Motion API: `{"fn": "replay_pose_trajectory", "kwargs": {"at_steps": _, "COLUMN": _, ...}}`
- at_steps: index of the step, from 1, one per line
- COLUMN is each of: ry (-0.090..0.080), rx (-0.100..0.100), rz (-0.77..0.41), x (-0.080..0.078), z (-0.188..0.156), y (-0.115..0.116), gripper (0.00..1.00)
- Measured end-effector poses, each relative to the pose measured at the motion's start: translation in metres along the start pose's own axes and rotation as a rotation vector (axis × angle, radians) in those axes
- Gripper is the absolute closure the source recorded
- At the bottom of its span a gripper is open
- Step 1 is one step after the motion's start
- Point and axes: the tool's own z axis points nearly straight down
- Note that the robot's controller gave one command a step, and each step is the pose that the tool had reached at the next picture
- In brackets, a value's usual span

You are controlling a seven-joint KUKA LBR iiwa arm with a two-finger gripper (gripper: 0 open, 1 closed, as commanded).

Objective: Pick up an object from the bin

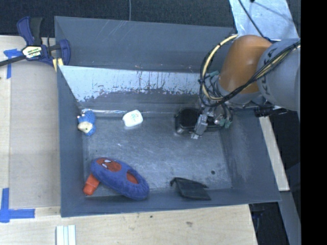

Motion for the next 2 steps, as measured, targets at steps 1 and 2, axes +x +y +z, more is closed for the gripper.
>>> {"fn": "replay_pose_trajectory", "kwargs": {"at_steps": 1, "ry": 0.013, "rx": 0.002, "rz": -0.003, "x": 0.025, "z": -0.096, "y": -0.022, "gripper": 1.00}}
{"fn": "replay_pose_trajectory", "kwargs": {"at_steps": 2, "ry": 0.011, "rx": 0.002, "rz": 0.029, "x": 0.000, "z": -0.201, "y": -0.024, "gripper": 1.00}}
